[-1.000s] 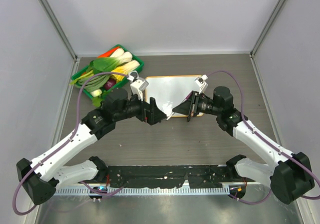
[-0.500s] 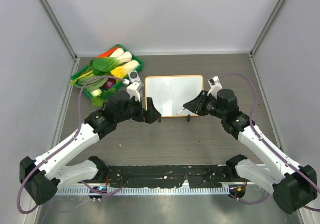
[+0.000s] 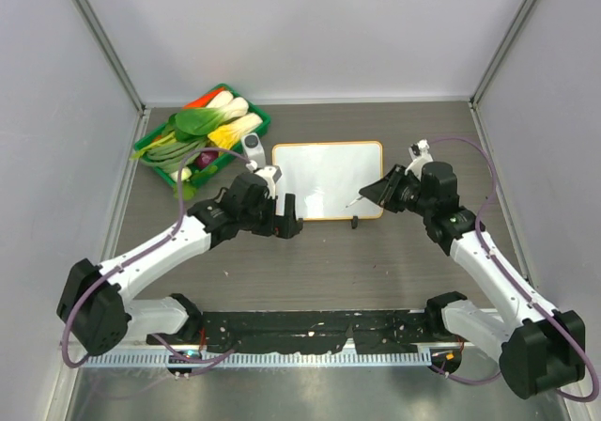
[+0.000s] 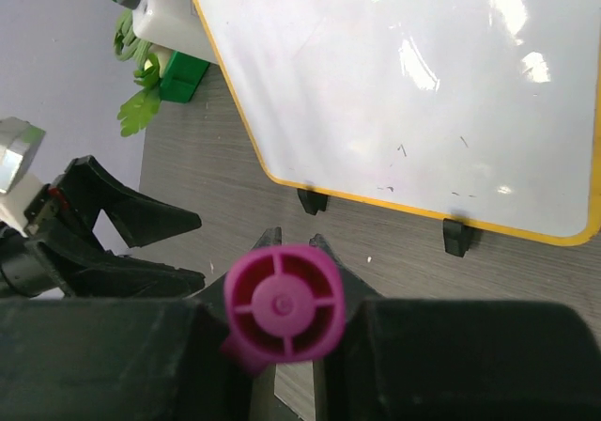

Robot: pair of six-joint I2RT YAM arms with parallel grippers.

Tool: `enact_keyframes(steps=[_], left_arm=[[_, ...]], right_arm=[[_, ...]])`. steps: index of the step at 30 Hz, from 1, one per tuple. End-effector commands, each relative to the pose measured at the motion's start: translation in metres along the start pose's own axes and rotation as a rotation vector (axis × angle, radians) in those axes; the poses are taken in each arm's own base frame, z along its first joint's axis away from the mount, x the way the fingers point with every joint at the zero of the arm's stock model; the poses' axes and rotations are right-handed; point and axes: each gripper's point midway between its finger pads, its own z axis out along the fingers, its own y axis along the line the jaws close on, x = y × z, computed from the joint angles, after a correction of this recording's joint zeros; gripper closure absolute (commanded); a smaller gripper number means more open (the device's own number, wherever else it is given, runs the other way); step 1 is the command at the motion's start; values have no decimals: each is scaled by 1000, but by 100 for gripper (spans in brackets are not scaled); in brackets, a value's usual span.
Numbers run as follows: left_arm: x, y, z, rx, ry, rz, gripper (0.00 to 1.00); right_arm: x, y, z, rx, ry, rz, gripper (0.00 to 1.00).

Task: Write a sentence on the whiteboard
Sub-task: Move the whiteboard to the center of the board.

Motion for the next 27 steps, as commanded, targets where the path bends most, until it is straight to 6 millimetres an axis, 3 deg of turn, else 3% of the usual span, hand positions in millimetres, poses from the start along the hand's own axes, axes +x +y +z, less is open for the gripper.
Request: enact_keyframes(steps=[1,11,20,27], left_arm=[[-3,6,13,-34,10,-10,0],[12,18,61,-80,70,-46,3],[17,17,98,-109,105,-10,7],[9,17,117,-183,33,21,19]], right_arm=[[-10,6,0,-47,-18,-7,99],[-12,0,4,-41,-13,-2,99],[-15,-5,5,-34,-15,-7,99],[-18,-11,2,-27,-23,-4,99]])
